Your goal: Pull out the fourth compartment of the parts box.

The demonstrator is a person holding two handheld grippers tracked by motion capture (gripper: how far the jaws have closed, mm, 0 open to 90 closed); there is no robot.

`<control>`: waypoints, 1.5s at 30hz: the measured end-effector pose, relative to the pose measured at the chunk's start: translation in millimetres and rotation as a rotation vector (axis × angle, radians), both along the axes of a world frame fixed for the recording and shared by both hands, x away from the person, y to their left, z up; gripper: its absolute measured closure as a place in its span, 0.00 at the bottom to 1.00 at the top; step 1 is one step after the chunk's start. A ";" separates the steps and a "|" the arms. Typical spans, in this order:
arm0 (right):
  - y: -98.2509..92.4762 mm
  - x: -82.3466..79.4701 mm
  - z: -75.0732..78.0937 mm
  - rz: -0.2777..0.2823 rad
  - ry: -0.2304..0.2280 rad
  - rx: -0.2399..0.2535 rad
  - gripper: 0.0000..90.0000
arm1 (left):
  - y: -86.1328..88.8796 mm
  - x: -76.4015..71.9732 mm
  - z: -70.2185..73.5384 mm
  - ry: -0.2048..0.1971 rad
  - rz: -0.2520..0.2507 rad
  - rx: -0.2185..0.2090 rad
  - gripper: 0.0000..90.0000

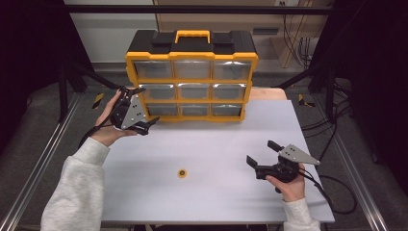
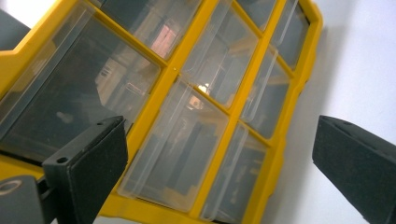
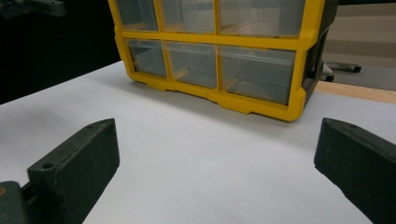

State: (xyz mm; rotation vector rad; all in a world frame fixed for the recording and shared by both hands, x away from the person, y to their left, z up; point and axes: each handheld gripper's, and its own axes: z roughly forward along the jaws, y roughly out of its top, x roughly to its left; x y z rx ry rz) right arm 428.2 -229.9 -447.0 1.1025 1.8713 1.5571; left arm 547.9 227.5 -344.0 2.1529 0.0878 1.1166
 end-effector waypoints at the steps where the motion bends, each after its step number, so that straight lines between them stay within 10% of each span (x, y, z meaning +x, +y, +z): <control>1: 0.2 0.0 -0.1 0.001 0.001 0.001 0.01 | -0.6 1.8 -0.1 -0.009 0.001 0.010 0.04; 19: 0.0 0.5 -1.1 -0.001 0.005 -0.002 0.01 | -14.5 33.9 -9.3 -0.102 -0.012 0.168 0.06; 45: -1.0 -0.1 0.0 0.001 0.000 0.005 0.01 | -19.6 56.2 -25.8 -0.253 0.032 0.279 0.38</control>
